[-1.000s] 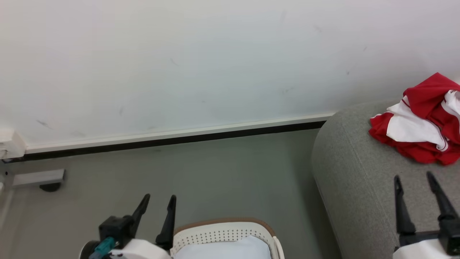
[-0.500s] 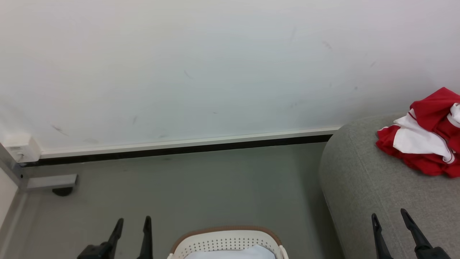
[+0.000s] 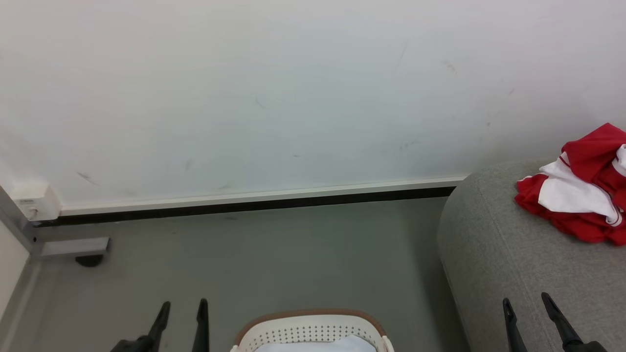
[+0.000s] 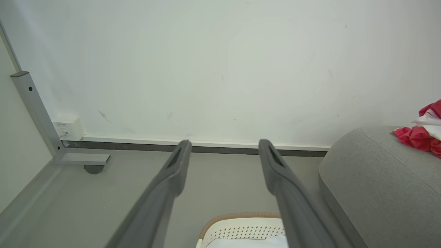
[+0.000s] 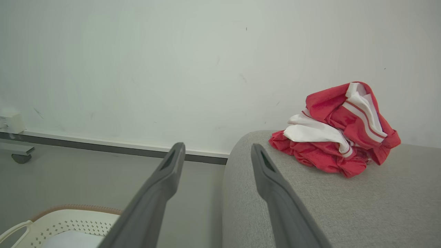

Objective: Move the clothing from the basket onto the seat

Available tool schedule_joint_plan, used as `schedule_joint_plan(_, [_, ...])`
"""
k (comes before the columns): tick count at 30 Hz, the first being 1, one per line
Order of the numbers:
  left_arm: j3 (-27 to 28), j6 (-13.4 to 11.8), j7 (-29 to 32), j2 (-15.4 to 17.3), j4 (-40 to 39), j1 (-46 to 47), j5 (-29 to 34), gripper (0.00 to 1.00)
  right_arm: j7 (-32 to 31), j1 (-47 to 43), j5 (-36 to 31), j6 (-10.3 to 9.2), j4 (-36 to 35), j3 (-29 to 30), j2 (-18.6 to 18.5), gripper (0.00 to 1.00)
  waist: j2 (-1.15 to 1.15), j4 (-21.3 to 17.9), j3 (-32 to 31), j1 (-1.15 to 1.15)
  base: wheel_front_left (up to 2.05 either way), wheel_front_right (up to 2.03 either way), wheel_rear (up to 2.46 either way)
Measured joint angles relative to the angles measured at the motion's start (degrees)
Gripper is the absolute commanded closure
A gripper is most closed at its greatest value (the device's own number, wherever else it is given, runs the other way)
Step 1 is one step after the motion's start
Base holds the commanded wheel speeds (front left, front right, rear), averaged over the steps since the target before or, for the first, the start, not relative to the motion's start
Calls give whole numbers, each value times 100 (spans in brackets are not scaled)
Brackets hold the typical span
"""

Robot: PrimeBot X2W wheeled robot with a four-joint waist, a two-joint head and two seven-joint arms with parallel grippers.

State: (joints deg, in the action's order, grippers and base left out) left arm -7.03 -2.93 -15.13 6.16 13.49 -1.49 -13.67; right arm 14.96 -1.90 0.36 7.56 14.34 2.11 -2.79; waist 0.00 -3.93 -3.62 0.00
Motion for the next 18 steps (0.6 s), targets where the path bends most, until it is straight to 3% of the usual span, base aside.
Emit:
schedule_joint_plan(1, [25, 30, 0, -18, 5, -1, 19, 0, 0, 0, 7, 0, 9, 3, 0, 0, 0, 3, 4, 0, 0, 0, 0])
schedule_joint_plan(2, [57, 81, 0, -43, 4, -1, 19, 100, 0, 0, 7, 0, 19, 5, 0, 100, 0, 8, 6, 0, 0, 0, 0])
schedule_joint_plan(8, [64, 96, 36, -103, 248, -98, -54, 100, -75, -81, 35, 1, 269, 9, 59, 100, 0, 15, 9, 0, 0, 0, 0])
schedule_joint_plan(18, [248, 201, 347, -144, 274, -33, -1033, 100, -382, -41, 1243, 1, 296, 87, 66, 100, 0, 46, 35, 0, 0, 0, 0])
